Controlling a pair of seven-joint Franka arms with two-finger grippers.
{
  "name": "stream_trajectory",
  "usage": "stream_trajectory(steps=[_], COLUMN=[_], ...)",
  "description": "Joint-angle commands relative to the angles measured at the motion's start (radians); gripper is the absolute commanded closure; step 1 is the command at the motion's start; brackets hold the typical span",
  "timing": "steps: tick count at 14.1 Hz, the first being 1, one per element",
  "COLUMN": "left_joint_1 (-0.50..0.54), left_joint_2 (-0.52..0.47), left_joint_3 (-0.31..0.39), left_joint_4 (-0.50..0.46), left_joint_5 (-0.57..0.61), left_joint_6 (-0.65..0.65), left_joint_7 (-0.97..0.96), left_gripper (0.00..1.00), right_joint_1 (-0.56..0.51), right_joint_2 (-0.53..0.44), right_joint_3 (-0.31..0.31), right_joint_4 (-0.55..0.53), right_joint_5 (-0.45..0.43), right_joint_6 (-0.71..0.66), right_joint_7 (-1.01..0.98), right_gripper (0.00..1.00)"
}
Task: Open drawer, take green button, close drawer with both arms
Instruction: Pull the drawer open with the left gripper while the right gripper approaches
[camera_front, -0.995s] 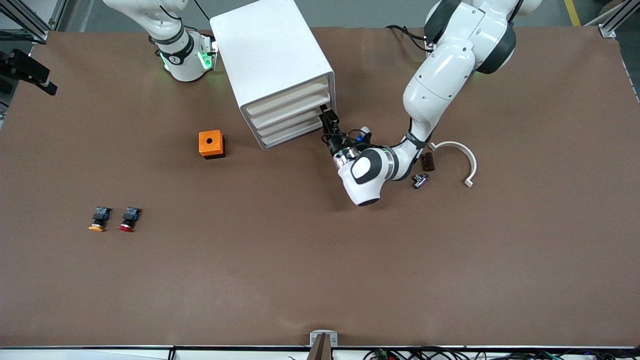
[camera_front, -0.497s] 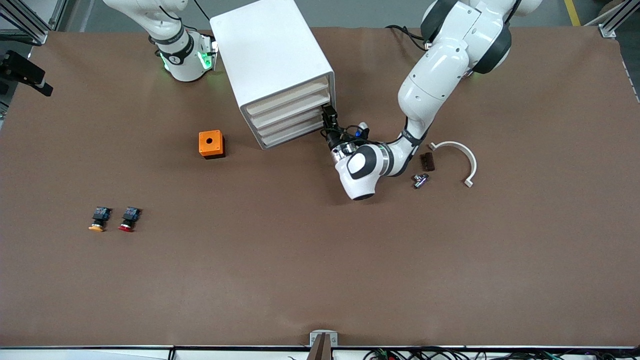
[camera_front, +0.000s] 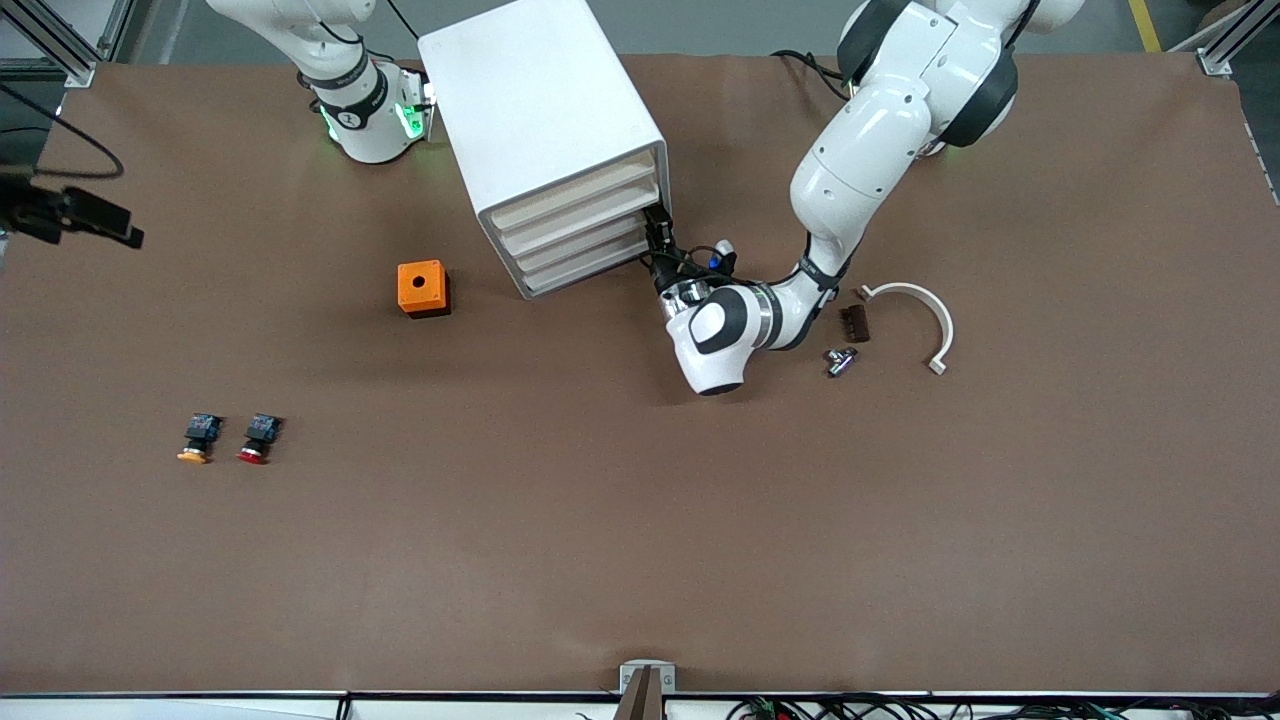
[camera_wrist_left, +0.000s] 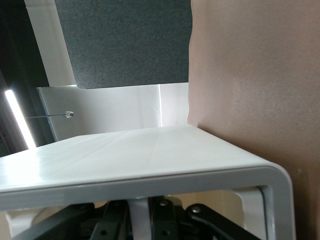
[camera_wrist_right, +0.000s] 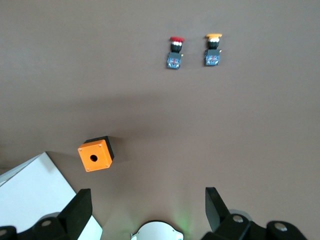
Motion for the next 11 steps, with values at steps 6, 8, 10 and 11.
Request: stream_trajectory(steps=[6, 8, 10, 11], left_joint_1=[0.028, 0.052, 0.069, 0.078], left_joint_2=[-0.006, -0.009, -0.009, -0.008], left_joint_3=[0.009, 0.009, 0.011, 0.011], left_joint_4=[0.013, 0.013, 0.019, 0.026], left_joint_5=[-0.009, -0.013, -0.013, -0.013], left_joint_6=[-0.046, -0.046, -0.043, -0.043], left_joint_7=[-0.004, -0.004, -0.004, -0.004], left_gripper=[1.0, 1.0, 0.97, 0.97], right_joint_1=[-0.029, -0.026, -0.019, -0.004], right_joint_2=[0.109, 0.109, 0.107, 0.104], right_joint_3=[0.007, 0.007, 0.012, 0.015], right_joint_4=[0.08, 0.077, 0.077, 0.077], right_joint_5=[-0.023, -0.012, -0.006, -0.006], right_joint_6=[0.012, 0.015, 0.01, 0.009], right_joint_7=[-0.038, -0.018, 0.099, 0.132], right_gripper=[0.0, 0.0, 0.0, 0.0])
